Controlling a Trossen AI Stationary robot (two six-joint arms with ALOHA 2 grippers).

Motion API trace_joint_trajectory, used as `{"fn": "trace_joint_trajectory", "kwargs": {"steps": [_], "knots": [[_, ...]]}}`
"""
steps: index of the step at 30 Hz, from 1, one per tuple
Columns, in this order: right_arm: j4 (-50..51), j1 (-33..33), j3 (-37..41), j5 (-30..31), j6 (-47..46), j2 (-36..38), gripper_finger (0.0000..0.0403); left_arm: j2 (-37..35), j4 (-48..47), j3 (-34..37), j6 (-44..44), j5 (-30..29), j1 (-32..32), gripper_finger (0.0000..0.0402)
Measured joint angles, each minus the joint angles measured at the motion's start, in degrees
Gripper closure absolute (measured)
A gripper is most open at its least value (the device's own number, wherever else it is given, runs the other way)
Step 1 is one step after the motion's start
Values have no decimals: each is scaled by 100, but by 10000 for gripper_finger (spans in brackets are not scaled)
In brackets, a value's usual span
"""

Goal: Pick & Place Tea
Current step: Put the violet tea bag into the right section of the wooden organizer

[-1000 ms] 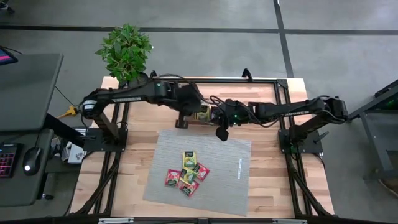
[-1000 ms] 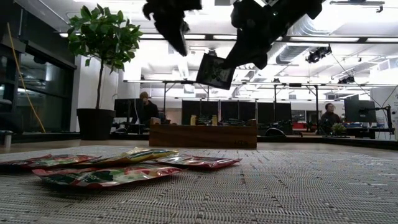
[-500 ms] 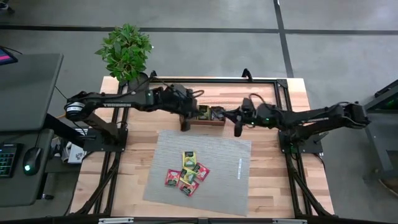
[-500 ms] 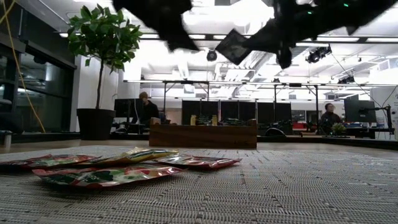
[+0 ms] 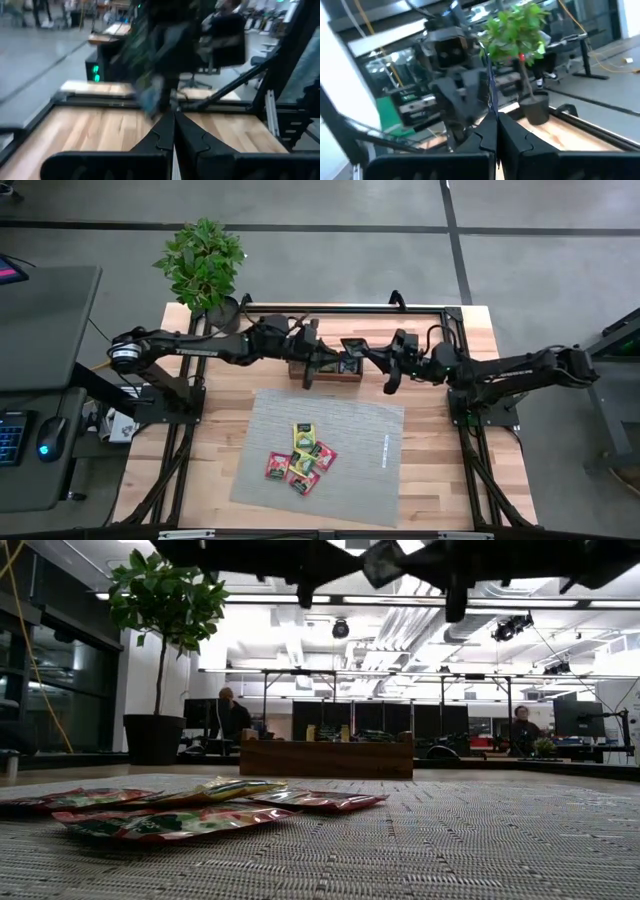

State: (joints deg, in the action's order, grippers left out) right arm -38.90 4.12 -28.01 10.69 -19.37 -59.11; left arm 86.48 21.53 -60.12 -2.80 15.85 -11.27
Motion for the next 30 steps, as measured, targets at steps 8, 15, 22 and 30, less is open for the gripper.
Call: {"fn": "trace_joint_trajectory", "kwargs": {"steps": [8,15,22,30], "knots": [[93,0,-272,-210,236,-35,402,17,256,9,-301,-88,-2,324],[174,0,-269,-250,199,-37,402,19,272,15,-555,-122,0,221],[119,0,-269,-280,147,-38,402,238,560,15,-932,-86,2,196],[125,0,-269,-299,133,-39,403,537,1157,9,-1295,-10,2,217]]}}
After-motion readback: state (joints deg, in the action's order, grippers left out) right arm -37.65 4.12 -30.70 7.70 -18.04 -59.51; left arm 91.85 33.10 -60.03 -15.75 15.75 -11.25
